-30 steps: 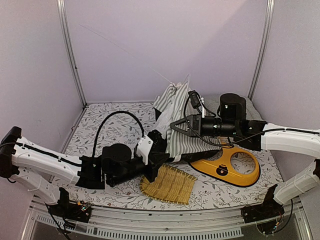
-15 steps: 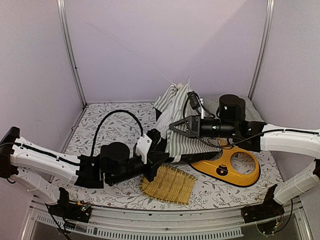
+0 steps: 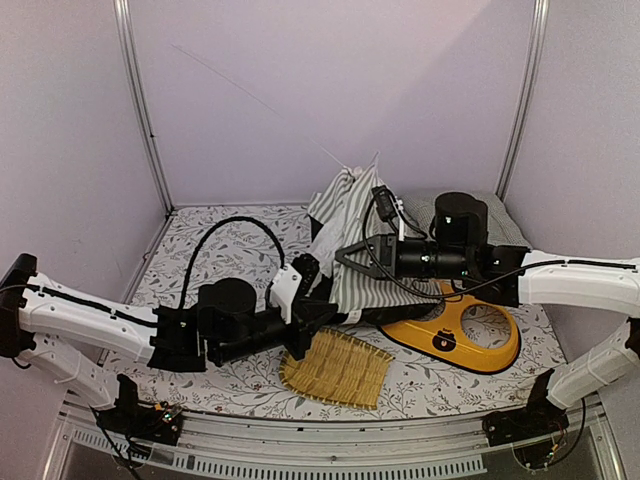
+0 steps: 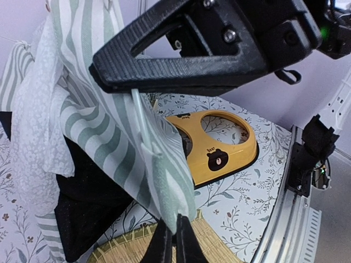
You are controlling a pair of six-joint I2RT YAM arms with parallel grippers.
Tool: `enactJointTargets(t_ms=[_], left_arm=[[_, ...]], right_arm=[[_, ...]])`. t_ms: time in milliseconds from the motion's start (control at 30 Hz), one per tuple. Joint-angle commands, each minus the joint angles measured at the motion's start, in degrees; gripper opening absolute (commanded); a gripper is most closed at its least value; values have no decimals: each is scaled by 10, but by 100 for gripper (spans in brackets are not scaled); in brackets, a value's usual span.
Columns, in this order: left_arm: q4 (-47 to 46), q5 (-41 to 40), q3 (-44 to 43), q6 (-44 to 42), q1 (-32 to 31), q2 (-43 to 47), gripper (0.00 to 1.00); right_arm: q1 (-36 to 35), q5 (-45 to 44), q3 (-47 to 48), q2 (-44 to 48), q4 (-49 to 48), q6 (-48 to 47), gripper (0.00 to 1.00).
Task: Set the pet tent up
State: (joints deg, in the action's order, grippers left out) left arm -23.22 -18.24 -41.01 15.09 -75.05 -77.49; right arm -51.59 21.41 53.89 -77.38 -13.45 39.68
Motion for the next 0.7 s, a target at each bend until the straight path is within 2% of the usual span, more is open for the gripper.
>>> enactJointTargets(t_ms=[0,433,667], left_arm=[[12,45,-8,4,-4,10,0],[40,31,-25,21,11,10,0],[48,63,-50,8,12,-1,0]], right_arm=[[5,-72,-8,-14,-26,-22,0],[0,-100,-16,-16,-2,-34,0],[-1,-104,-5,-27,4,-39,0]])
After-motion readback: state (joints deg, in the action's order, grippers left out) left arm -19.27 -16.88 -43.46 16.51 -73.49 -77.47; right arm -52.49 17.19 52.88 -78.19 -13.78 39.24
